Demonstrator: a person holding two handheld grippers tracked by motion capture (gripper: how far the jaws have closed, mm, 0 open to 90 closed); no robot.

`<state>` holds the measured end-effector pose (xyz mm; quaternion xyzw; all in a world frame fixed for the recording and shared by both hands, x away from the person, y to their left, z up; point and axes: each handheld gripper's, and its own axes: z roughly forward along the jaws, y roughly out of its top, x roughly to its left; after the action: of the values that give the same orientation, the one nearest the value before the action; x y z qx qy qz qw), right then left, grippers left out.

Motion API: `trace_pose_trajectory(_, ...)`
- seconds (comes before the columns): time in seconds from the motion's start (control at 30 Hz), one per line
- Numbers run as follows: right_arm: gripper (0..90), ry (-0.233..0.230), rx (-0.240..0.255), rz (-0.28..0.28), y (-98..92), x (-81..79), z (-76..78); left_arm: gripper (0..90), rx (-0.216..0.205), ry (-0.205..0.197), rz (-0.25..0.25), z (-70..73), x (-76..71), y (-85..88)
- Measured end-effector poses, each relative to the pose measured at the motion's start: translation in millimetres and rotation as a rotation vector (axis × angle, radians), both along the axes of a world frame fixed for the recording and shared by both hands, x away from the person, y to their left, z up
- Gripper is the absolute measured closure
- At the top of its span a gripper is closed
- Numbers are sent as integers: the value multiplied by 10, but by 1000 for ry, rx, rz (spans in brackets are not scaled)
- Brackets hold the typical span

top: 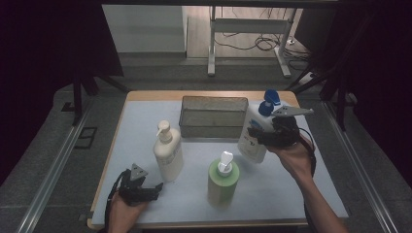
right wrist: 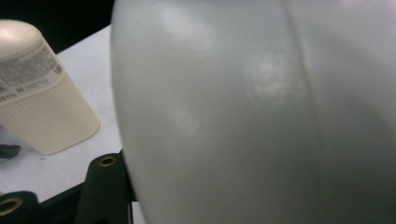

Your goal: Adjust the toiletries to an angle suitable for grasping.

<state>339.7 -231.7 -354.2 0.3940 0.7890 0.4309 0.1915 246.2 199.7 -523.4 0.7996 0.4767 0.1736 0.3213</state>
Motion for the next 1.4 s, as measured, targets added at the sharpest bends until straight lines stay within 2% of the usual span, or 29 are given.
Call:
trace_pose_trajectory(0.13, 407, 2, 12, 9, 56, 36, 56, 126, 0, -1, 1, -1, 0, -1)
trace_pose_trajectory(0.5, 408, -13, -5, 7, 244, 170, 209, 126, 0, 0, 1, 0, 0, -1)
trace_pose_trajectory(0.77, 408, -18, 3, 13, 379, 277, 309, 126, -1, 0, 1, -1, 1, -1)
trace_pose_trajectory(1.4, 409, -31, -8, -1, 674, 536, 352, 125, 1, 1, 0, -1, 2, 1)
